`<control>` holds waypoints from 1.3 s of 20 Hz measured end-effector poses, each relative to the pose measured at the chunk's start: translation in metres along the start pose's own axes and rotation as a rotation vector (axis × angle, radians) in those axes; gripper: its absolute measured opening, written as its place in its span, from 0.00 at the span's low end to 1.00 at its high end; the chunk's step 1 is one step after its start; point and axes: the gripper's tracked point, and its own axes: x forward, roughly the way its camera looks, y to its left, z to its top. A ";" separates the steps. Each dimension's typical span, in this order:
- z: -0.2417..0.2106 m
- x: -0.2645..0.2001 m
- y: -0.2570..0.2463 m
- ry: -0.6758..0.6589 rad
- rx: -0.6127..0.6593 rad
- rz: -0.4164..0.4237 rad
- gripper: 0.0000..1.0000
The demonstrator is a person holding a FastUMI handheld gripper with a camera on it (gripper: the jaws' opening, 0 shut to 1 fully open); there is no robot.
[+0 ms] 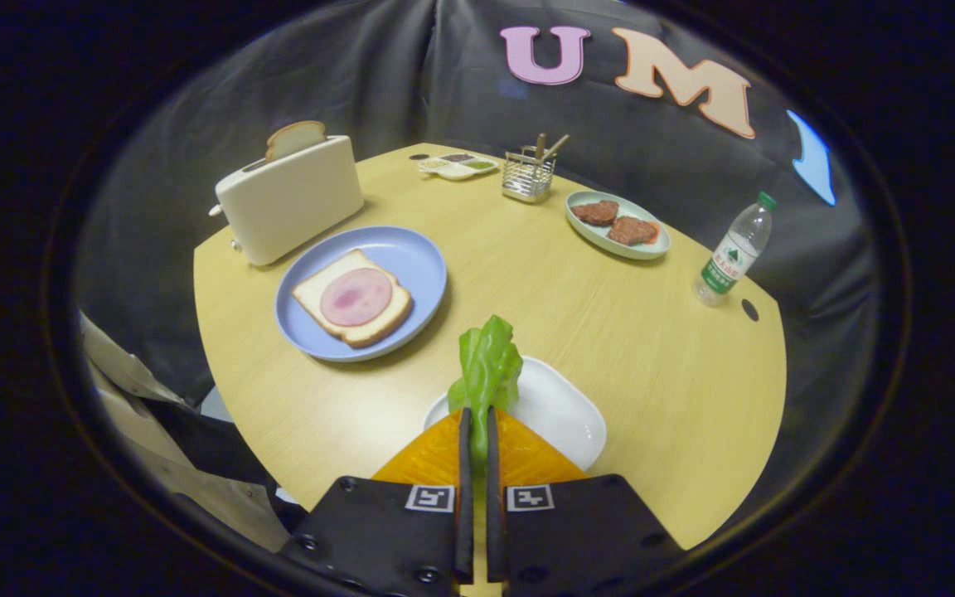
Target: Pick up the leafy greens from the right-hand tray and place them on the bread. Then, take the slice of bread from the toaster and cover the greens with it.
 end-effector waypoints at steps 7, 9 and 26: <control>0.046 0.001 0.041 -0.048 -0.070 0.043 0.09; 0.057 0.004 0.051 -0.057 -0.082 0.054 0.09; 0.112 0.042 0.136 -0.071 -0.185 0.196 0.14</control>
